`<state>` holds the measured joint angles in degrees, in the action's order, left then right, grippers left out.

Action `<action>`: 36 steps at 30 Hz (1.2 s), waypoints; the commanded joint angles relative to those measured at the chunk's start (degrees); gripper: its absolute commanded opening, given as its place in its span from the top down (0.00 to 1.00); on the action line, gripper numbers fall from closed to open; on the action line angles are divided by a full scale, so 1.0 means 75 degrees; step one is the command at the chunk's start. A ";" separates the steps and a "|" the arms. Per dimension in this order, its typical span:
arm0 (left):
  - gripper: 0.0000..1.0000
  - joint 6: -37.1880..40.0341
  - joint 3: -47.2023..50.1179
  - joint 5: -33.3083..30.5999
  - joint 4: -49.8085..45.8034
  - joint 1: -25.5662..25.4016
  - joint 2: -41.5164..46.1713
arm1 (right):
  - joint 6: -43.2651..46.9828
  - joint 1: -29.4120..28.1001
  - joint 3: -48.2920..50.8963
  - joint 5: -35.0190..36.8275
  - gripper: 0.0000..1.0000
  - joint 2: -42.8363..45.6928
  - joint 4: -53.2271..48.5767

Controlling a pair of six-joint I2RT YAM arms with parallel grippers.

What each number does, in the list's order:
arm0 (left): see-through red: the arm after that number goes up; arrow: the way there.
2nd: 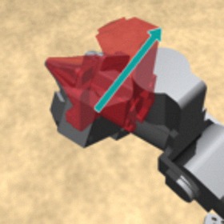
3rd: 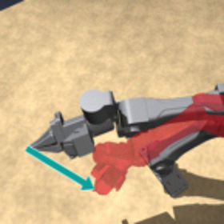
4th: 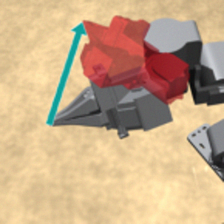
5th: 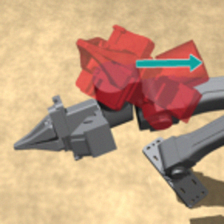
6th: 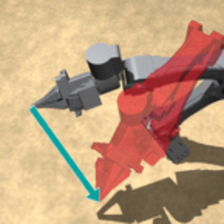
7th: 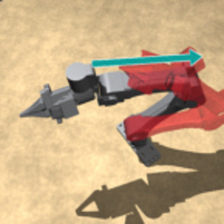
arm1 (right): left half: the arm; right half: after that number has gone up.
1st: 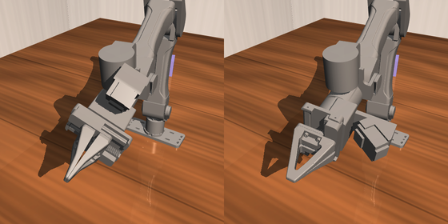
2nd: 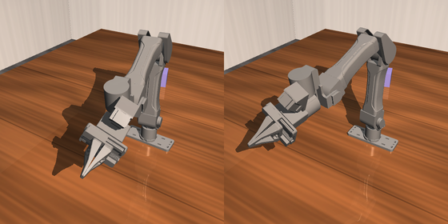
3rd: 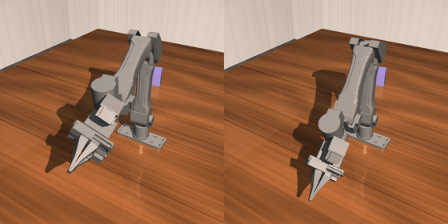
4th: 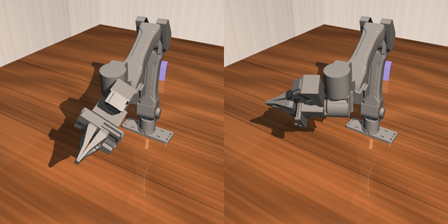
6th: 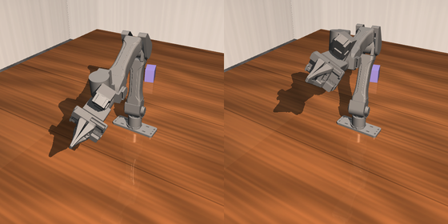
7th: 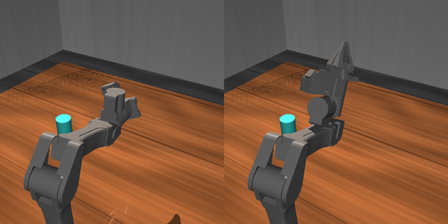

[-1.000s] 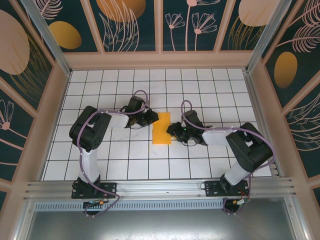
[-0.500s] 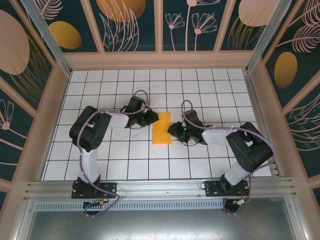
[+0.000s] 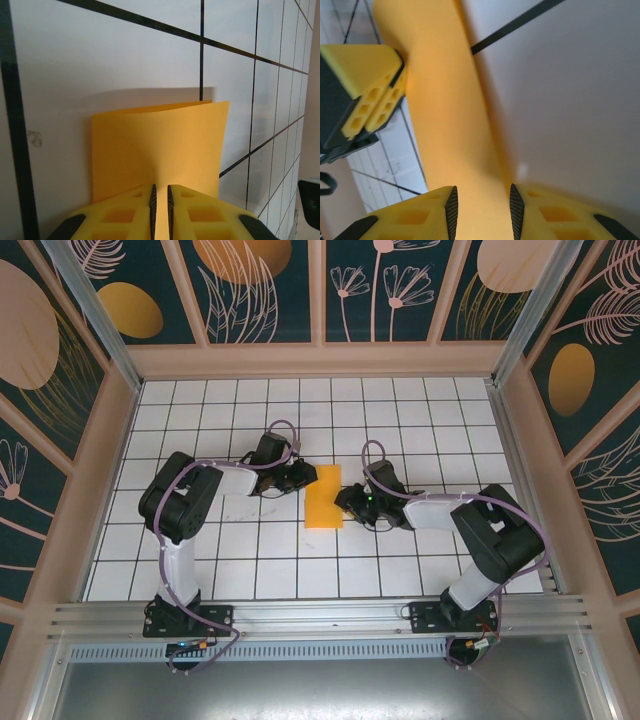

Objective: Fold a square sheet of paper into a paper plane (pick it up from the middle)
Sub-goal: Third fold the triangle at the center of the table.

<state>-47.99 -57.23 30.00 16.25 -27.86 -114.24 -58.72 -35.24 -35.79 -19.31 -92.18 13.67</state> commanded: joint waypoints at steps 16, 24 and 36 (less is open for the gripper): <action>0.80 0.0291 0.0038 0.0205 -0.0071 0.0045 0.0154 | 0.0077 0.0075 -0.0280 -0.0802 0.66 -0.0482 0.1022; 0.77 0.0541 -0.0109 0.0117 -0.0401 0.0039 0.0333 | 0.0271 0.0318 -0.0385 -0.0978 0.64 -0.0595 0.0988; 0.77 0.0661 -0.0038 0.0042 -0.0484 0.0035 0.0165 | 0.1063 0.0818 -0.0668 -0.1785 0.60 -0.0799 0.1216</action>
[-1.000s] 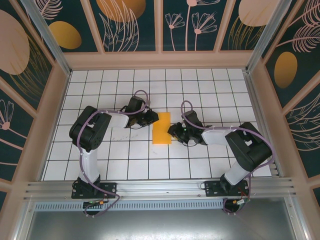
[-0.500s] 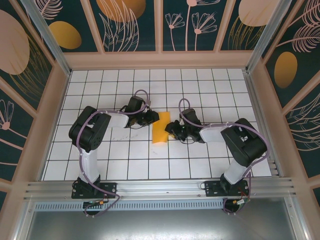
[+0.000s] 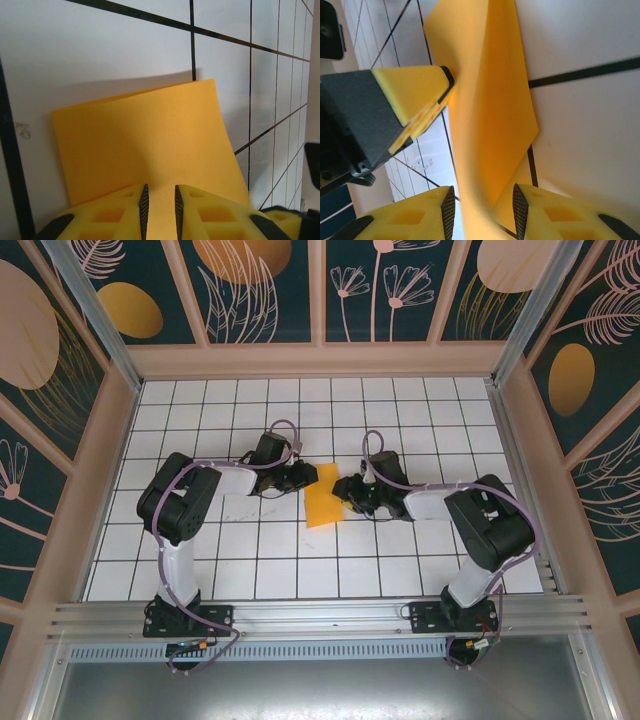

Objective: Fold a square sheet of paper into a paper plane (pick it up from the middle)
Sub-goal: Third fold the triangle at the center of the table.

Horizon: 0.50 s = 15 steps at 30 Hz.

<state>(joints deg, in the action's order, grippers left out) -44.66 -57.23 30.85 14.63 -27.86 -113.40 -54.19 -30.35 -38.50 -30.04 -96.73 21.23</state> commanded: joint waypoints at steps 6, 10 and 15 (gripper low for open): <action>0.77 0.0225 -0.0027 0.0027 -0.0181 0.0036 0.0099 | 0.0502 0.0236 -0.0483 -0.0734 0.62 -0.0647 0.0373; 0.75 0.0248 0.0011 0.0065 -0.0107 0.0036 0.0242 | 0.0244 0.0229 -0.0337 -0.0815 0.67 -0.0798 0.0718; 0.65 0.0247 0.0295 0.0001 0.0071 0.0040 0.0830 | -0.0192 0.0214 -0.0081 -0.0588 0.79 -0.0678 0.0933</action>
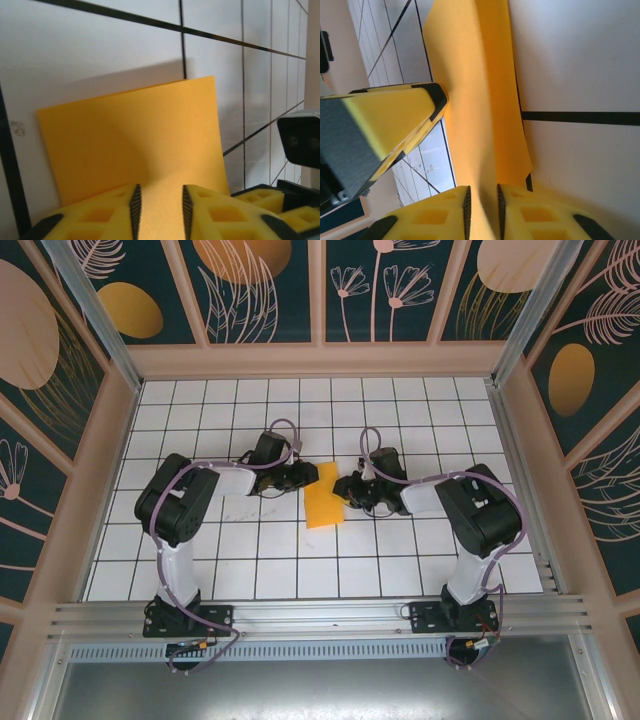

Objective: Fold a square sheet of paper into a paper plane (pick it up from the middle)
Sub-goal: Third fold the triangle at the center of the table.

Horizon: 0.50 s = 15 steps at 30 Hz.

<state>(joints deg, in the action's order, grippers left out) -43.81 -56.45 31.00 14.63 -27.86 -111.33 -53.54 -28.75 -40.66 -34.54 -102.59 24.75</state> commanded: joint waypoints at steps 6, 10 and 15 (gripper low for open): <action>0.60 0.0100 0.1008 -0.0099 0.0378 -0.0076 0.1693 | -0.1328 -0.0216 0.0818 0.0833 0.89 0.0519 0.0860; 0.58 0.0760 0.1501 -0.0700 0.0103 -0.0572 0.2599 | -0.2159 -0.0558 0.1046 0.1325 0.89 0.0718 0.1075; 0.55 0.1660 0.2189 -0.1931 -0.0094 -0.1649 0.3490 | -0.2070 -0.0673 0.0769 0.1399 0.89 0.0708 0.0482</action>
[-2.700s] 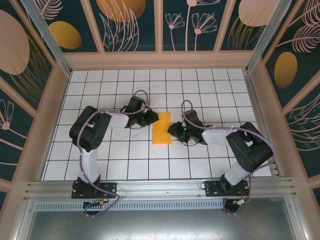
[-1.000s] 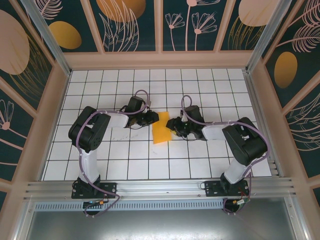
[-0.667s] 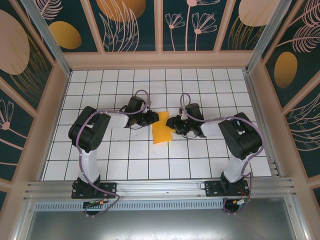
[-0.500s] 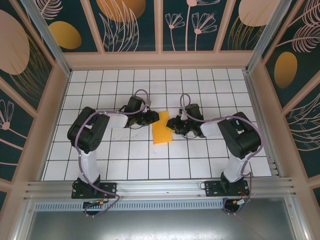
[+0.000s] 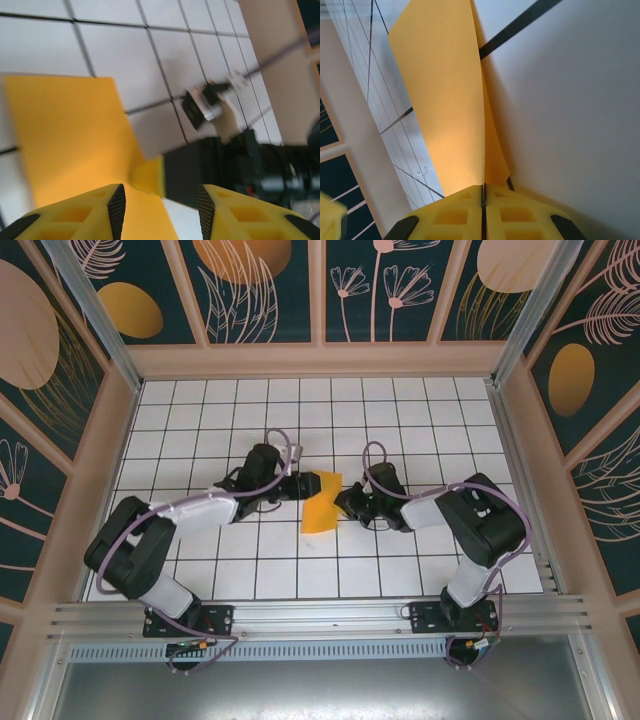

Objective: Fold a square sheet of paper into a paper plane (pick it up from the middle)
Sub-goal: Third fold the triangle at the center of the table.

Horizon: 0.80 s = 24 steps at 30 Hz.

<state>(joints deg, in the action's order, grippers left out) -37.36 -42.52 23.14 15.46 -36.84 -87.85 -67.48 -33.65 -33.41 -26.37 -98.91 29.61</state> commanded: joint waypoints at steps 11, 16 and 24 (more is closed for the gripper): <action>0.45 0.2110 0.0551 -0.3124 -0.0524 -0.2471 0.0388 | -0.0006 -0.0002 -0.0538 0.0053 0.89 -0.0019 -0.0626; 0.42 0.2409 0.0180 -0.3908 -0.0902 -0.2962 -0.0043 | 0.0042 0.0032 -0.0571 0.0008 0.89 -0.0049 -0.0694; 0.49 0.2689 -0.0158 -0.4254 -0.1292 -0.3237 -0.0435 | 0.0103 0.0067 -0.0584 -0.0017 0.88 -0.0076 -0.0772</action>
<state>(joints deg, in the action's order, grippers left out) -19.18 -41.74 -6.59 8.01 -60.64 -90.19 -67.83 -33.52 -36.38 -25.65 -98.91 25.04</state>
